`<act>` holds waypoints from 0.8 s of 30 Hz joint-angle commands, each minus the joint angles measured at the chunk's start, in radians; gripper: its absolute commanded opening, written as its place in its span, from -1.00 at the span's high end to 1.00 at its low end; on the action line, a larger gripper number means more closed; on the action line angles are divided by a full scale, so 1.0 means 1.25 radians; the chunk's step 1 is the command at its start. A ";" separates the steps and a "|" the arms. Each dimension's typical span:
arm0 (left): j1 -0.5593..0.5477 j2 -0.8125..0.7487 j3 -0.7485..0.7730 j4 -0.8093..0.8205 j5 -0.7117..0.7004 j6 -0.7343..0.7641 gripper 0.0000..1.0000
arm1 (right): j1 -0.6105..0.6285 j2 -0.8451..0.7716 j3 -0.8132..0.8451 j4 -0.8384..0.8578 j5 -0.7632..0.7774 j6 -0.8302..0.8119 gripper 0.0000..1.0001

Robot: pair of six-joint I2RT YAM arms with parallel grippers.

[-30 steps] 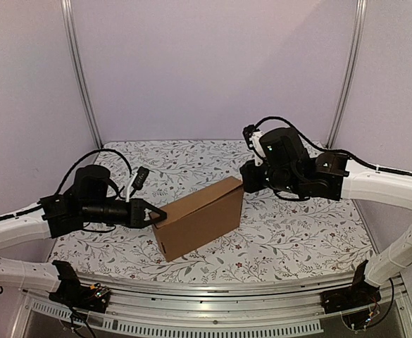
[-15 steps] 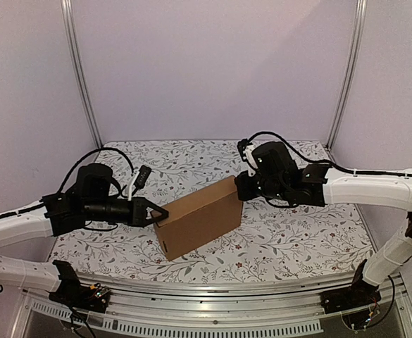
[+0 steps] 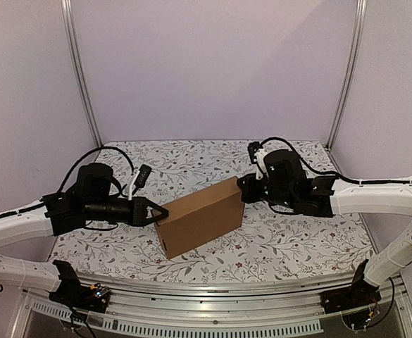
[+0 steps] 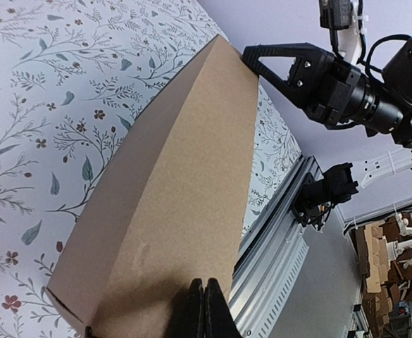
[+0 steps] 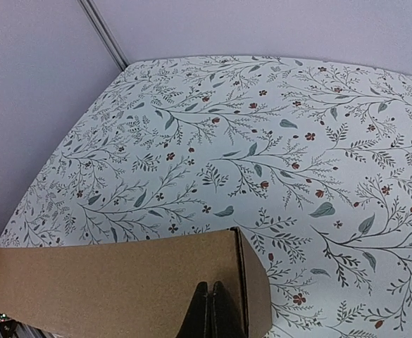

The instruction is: Fold the paper box

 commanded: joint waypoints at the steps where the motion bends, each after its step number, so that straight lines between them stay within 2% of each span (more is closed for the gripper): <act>1: -0.002 0.025 -0.019 -0.176 -0.056 0.031 1.00 | -0.001 -0.010 0.047 -0.189 -0.015 -0.040 1.00; 6: 0.003 0.023 0.031 -0.226 -0.072 0.065 1.00 | 0.004 -0.026 0.104 -0.192 -0.078 -0.063 1.00; 15: 0.004 0.005 0.136 -0.257 -0.042 0.088 1.00 | 0.057 -0.008 0.143 -0.171 -0.098 -0.071 1.00; 24: 0.002 -0.081 0.146 -0.258 -0.042 0.070 1.00 | 0.073 -0.019 0.122 -0.164 -0.122 -0.085 1.00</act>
